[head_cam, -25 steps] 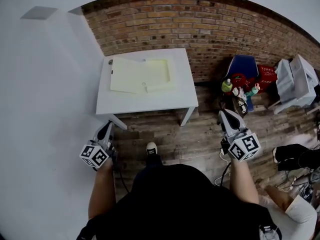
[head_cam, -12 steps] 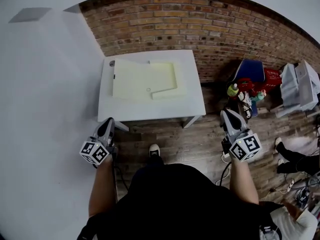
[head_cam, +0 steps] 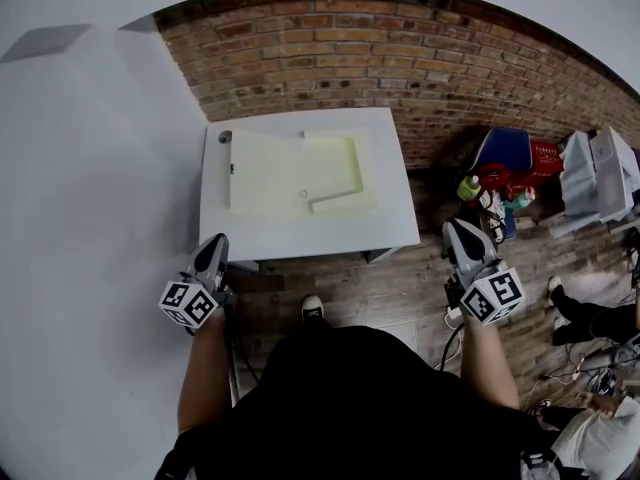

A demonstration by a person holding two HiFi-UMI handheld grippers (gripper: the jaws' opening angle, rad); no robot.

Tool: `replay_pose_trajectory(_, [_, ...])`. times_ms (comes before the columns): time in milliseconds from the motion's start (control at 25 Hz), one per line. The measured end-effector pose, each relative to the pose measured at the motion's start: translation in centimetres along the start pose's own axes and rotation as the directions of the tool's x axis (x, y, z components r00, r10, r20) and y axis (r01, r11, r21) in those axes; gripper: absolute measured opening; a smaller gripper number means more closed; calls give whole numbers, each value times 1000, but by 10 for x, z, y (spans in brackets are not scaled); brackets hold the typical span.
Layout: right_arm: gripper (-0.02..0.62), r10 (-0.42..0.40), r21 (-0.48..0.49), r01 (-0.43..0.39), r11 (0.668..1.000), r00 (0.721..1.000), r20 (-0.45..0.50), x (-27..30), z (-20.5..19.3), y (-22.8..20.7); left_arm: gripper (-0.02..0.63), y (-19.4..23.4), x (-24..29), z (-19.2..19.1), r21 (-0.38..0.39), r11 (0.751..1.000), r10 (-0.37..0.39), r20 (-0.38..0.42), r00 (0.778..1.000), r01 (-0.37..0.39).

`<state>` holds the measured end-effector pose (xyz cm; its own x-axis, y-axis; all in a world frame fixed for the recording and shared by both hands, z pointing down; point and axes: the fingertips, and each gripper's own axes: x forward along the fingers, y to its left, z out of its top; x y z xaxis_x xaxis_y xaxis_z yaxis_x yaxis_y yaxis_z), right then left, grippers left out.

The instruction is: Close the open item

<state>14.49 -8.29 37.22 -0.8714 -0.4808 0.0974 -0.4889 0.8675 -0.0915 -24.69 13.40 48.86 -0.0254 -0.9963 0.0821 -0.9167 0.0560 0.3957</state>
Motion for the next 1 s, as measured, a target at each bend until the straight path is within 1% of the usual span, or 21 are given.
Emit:
replay_pose_trajectory(120, [2, -10, -1, 10, 1000, 1000, -1, 16, 2, 2, 3, 16, 13, 4, -5, 1000, -9, -5, 1000, 9])
replay_pose_trajectory(360, [2, -20, -18, 19, 1000, 1000, -12, 44, 6, 9, 3, 35, 32, 17, 11, 999, -36, 0, 999, 36])
replay_pose_trajectory(640, [2, -11, -45, 11, 999, 1000, -5, 78, 21, 18, 3, 54, 46, 28, 15, 998, -57, 0, 998, 57])
replay_pose_trajectory(1000, [2, 5, -46, -6, 999, 1000, -19, 117, 18, 29, 3, 88, 52, 35, 10, 999, -46, -1, 999, 46])
